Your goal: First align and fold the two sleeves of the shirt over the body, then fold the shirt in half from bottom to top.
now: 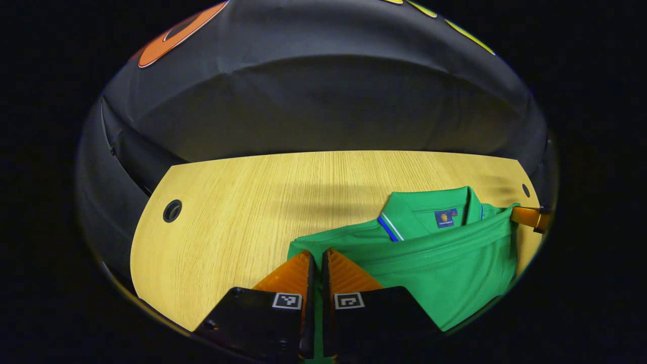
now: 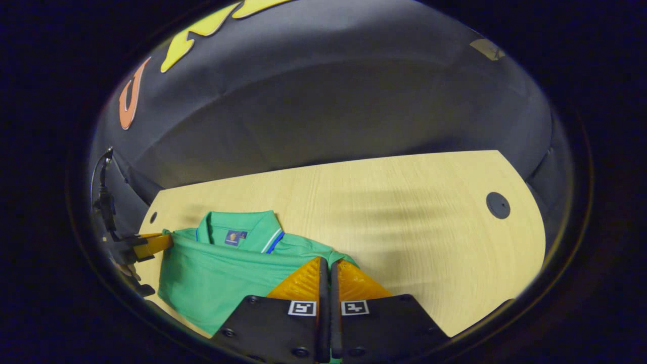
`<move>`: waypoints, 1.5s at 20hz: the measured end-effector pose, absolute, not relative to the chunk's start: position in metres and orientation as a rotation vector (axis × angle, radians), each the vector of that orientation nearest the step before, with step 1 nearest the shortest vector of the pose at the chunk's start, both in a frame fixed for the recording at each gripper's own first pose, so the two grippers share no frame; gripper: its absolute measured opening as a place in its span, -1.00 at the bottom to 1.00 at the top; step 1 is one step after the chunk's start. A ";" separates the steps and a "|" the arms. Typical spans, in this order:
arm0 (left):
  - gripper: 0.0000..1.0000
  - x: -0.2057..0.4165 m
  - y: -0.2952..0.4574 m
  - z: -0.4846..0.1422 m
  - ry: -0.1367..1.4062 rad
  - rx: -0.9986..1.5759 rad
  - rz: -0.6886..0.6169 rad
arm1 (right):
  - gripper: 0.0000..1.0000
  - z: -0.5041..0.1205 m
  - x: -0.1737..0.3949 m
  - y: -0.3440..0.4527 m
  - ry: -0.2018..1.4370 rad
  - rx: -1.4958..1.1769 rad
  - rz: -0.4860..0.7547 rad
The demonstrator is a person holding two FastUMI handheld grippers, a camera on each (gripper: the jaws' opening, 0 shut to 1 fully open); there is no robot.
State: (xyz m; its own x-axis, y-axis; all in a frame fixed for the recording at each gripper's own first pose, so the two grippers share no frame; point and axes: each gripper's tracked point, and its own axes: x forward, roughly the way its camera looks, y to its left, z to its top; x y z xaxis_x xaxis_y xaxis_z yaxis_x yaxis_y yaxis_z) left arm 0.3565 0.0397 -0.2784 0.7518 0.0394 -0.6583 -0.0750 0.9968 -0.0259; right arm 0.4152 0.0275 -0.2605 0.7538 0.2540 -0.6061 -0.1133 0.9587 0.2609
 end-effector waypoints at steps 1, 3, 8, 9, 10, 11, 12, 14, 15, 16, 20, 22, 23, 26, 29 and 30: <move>-0.81 0.356 0.041 -0.277 0.716 -0.048 0.064 | -0.92 -0.260 0.415 0.026 0.692 0.218 0.197; -0.71 0.355 0.049 -0.270 0.698 -0.036 0.093 | -0.82 -0.260 0.413 0.023 0.694 0.206 0.192; 0.67 0.341 0.049 -0.243 0.664 -0.075 0.099 | 0.28 -0.239 0.403 0.012 0.662 0.127 0.156; 0.61 0.336 0.046 -0.236 0.658 -0.085 0.098 | 0.53 -0.231 0.397 0.016 0.660 0.133 0.161; 0.78 0.331 0.047 -0.225 0.638 -0.096 0.100 | 0.52 -0.225 0.392 0.014 0.659 0.127 0.160; 0.80 0.324 0.046 -0.213 0.615 -0.111 0.103 | 0.53 -0.216 0.383 0.014 0.652 0.120 0.162; 0.99 0.316 0.051 -0.201 0.593 -0.123 0.123 | 0.84 -0.206 0.373 0.016 0.644 0.112 0.174; 0.93 0.295 0.059 -0.181 0.571 -0.142 0.170 | 0.79 -0.177 0.352 0.019 0.597 0.094 0.188; 0.95 0.283 0.058 -0.170 0.565 -0.155 0.165 | 0.96 -0.161 0.339 0.015 0.574 0.081 0.179; 0.96 0.270 0.059 -0.160 0.558 -0.160 0.161 | 0.96 -0.142 0.325 0.015 0.544 0.074 0.177; 0.95 0.219 0.059 -0.109 0.484 -0.165 0.128 | 0.96 -0.068 0.261 0.007 0.410 0.045 0.142; 0.95 0.191 0.062 -0.074 0.422 -0.151 0.115 | 0.95 -0.035 0.225 0.001 0.341 0.036 0.121; 0.95 0.177 0.067 -0.059 0.388 -0.130 0.121 | 0.95 -0.020 0.207 0.000 0.308 0.044 0.116; 0.94 0.137 0.082 -0.011 0.276 -0.076 0.124 | 0.95 0.014 0.147 -0.010 0.218 0.018 0.092; 0.94 0.093 0.081 0.026 0.197 -0.072 0.111 | 0.94 0.034 0.092 -0.015 0.156 0.015 0.063; 0.94 0.083 0.080 0.032 0.176 -0.075 0.102 | 0.94 0.039 0.075 -0.016 0.134 0.008 0.056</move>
State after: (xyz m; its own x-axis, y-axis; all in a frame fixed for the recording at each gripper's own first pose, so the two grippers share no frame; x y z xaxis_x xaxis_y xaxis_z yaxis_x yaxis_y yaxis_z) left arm 0.0831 0.0802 0.0325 0.9793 0.0949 -0.1789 -0.1082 0.9919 -0.0659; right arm 0.0751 -0.0157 0.0391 0.9895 0.0568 -0.1331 -0.0557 0.9984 0.0117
